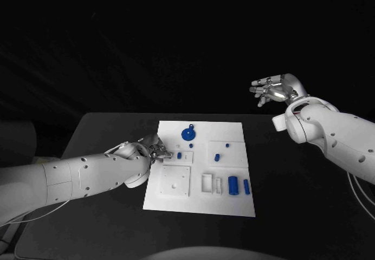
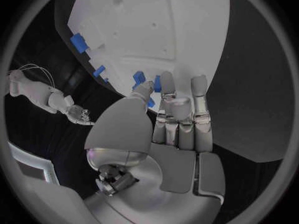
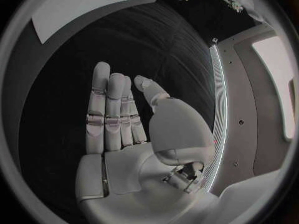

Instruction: Assemble the parts on the task board

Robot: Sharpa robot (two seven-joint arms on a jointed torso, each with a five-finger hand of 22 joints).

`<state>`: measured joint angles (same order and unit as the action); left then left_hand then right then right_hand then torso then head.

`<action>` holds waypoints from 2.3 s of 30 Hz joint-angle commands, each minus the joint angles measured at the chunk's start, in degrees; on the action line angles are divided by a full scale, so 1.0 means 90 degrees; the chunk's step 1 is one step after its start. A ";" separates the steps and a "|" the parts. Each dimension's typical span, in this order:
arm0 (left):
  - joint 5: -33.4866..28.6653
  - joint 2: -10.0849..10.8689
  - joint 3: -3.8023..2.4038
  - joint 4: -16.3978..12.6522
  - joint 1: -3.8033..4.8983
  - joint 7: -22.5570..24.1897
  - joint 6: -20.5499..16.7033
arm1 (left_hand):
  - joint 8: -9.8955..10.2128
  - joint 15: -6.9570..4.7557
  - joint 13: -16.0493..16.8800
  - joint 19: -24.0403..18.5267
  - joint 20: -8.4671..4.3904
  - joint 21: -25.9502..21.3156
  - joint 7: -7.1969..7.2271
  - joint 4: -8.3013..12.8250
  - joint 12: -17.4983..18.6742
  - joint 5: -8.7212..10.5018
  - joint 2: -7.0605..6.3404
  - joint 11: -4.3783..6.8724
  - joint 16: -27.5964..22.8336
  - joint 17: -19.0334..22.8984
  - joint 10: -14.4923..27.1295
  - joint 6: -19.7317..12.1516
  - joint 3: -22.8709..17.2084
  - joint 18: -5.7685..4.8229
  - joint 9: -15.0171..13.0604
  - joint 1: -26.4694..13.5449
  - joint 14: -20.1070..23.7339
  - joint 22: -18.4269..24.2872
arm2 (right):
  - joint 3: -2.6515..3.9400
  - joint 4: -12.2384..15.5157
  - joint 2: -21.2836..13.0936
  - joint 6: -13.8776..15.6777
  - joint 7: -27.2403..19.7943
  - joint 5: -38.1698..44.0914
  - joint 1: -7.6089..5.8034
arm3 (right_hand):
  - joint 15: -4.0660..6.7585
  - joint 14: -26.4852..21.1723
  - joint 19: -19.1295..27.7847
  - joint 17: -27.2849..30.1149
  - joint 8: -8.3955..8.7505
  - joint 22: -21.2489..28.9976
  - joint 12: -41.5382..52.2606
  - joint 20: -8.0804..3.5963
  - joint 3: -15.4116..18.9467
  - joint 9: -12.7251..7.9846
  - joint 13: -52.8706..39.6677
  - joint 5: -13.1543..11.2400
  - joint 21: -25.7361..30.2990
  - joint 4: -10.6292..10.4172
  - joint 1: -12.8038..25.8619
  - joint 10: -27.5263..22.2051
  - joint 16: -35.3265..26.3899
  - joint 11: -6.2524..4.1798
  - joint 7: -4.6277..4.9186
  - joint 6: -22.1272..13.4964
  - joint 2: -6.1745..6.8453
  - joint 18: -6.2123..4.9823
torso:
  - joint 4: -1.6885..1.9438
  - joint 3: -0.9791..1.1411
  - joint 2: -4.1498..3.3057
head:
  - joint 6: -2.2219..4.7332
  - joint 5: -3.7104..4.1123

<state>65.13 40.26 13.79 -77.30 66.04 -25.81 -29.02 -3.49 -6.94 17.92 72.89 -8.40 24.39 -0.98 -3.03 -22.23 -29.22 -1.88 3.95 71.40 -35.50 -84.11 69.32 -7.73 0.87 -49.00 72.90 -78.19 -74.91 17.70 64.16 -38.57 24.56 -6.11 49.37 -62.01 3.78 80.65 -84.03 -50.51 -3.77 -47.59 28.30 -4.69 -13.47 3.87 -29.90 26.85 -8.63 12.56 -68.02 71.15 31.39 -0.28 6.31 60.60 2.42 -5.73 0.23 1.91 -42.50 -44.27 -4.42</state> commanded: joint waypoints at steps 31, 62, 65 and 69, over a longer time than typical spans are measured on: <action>0.0167 -0.0216 -0.0001 0.0132 -0.0066 -0.0178 0.0577 | -0.0058 -0.0031 0.0013 0.0024 0.0013 0.0015 0.0194 0.0261 0.0019 -0.0214 0.0147 0.0040 -0.0042 -0.0013 -0.0202 0.0260 -0.0237 0.0016 -0.0183 0.0106 -0.0007 -0.0116 | 0.0003 -0.0004 0.0002 -0.0092 -0.0044 -0.0024 0.0016 | -0.0004 0.0055 -0.0160 -0.0010 0.0022 0.0038 0.0007 -0.0019 -0.0060 -0.0006 -0.0017 0.0145 -0.0050 -0.0109 0.0042 -0.0016 -0.0012 0.0008 0.0006 -0.0045 0.0067 0.0047 | 0.0004 -0.0003 0.0000 | -0.0064 0.0043; 0.0227 -0.0194 -0.0003 0.0135 -0.0071 -0.0222 0.0642 | -0.0056 -0.0041 0.0012 0.0032 0.0006 0.0045 0.0218 0.0366 -0.0034 -0.0455 0.0082 0.0052 -0.0006 -0.0161 -0.0230 0.0325 -0.0346 0.0021 -0.0333 -0.0049 -0.0053 -0.0115 | 0.0003 -0.0016 0.0007 -0.0093 -0.0048 -0.0028 0.0034 | -0.0004 0.0055 -0.0159 -0.0010 0.0022 0.0047 0.0008 -0.0019 -0.0077 -0.0006 -0.0019 0.0171 -0.0057 -0.0130 0.0042 -0.0018 -0.0013 0.0008 0.0007 -0.0049 0.0082 0.0047 | 0.0000 0.0004 -0.0001 | -0.0088 0.0043; 0.0204 -0.0203 -0.0003 0.0146 -0.0071 -0.0207 0.0641 | -0.0056 -0.0045 0.0008 0.0036 0.0004 0.0032 0.0240 0.0259 -0.0040 -0.0368 0.0053 0.0060 -0.0016 -0.0164 -0.0231 0.0352 -0.0281 0.0014 -0.0308 -0.0076 -0.0057 -0.0110 | 0.0003 -0.0015 0.0009 -0.0093 -0.0048 -0.0029 0.0034 | -0.0004 0.0055 -0.0159 -0.0010 0.0022 0.0047 0.0008 -0.0019 -0.0077 -0.0006 -0.0019 0.0171 -0.0057 -0.0130 0.0042 -0.0018 -0.0013 0.0008 0.0007 -0.0049 0.0082 0.0047 | -0.0001 0.0007 0.0000 | -0.0080 0.0043; 0.0185 -0.0215 -0.0003 0.0162 -0.0071 -0.0202 0.0648 | -0.0058 -0.0049 0.0002 0.0050 -0.0002 0.0009 0.0254 0.0057 -0.0048 -0.0310 0.0003 0.0063 -0.0032 -0.0167 -0.0231 0.0363 -0.0185 0.0001 -0.0295 -0.0015 -0.0060 -0.0110 | 0.0003 -0.0014 0.0011 -0.0092 -0.0048 -0.0030 0.0035 | -0.0005 0.0054 -0.0156 -0.0010 0.0023 0.0056 0.0009 -0.0018 -0.0085 -0.0007 -0.0020 0.0173 -0.0062 -0.0151 0.0045 -0.0020 -0.0014 0.0009 0.0008 -0.0051 0.0090 0.0047 | -0.0005 0.0006 0.0000 | -0.0085 0.0041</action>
<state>67.69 38.79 13.37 -75.75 66.04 -27.42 -26.23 -3.95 -6.84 18.00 72.89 -8.39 24.61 -1.38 -3.55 -22.46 -32.32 -1.64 4.12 71.18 -37.00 -84.00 69.73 -8.26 0.87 -51.76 72.67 -78.72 -74.93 17.70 63.99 -38.52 24.46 -6.14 49.16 -61.72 3.78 80.65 -84.03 -50.53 -3.77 -47.13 28.30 -4.69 -14.26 3.87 -30.01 28.18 -8.85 11.46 -67.80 71.15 31.39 -0.28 6.41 60.51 2.64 -5.73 0.20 1.95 -42.49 -45.04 -4.03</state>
